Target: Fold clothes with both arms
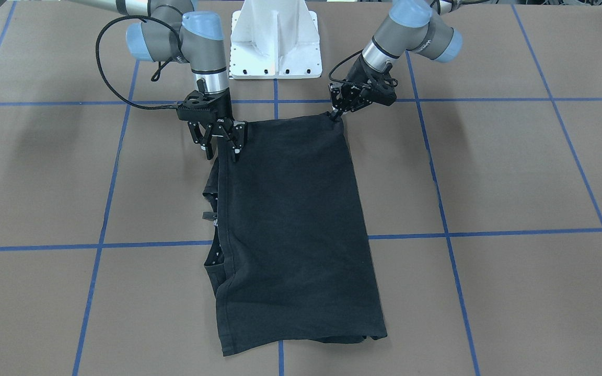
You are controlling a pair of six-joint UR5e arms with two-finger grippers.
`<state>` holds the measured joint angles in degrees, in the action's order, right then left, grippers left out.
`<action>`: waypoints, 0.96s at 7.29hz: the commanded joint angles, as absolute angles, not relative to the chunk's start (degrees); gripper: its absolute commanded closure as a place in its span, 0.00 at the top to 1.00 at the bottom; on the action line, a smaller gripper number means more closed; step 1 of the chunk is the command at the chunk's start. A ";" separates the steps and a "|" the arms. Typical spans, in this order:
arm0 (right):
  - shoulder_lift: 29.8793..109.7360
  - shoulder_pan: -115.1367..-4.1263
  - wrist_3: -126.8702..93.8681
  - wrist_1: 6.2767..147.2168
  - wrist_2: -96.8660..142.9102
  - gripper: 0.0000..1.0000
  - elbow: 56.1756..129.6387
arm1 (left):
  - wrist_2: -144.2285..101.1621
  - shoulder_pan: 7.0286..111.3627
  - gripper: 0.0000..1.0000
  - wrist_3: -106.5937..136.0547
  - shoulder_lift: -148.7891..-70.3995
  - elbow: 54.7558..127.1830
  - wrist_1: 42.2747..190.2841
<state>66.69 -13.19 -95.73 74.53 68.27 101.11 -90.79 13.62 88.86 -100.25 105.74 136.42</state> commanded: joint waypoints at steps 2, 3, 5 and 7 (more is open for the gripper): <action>66.44 -12.92 -95.71 74.53 68.20 0.22 101.07 | -90.79 13.62 0.00 88.86 -100.37 105.82 136.49; 66.53 -13.01 -95.63 74.53 68.20 0.22 101.07 | -90.79 13.62 0.00 88.86 -100.37 105.82 136.49; 66.53 -13.09 -95.63 74.53 68.20 0.19 101.69 | -90.79 13.62 0.00 88.86 -100.46 105.82 136.49; 66.62 -13.10 -95.63 74.53 68.20 0.00 101.95 | -90.88 13.62 0.00 88.77 -100.46 106.00 136.49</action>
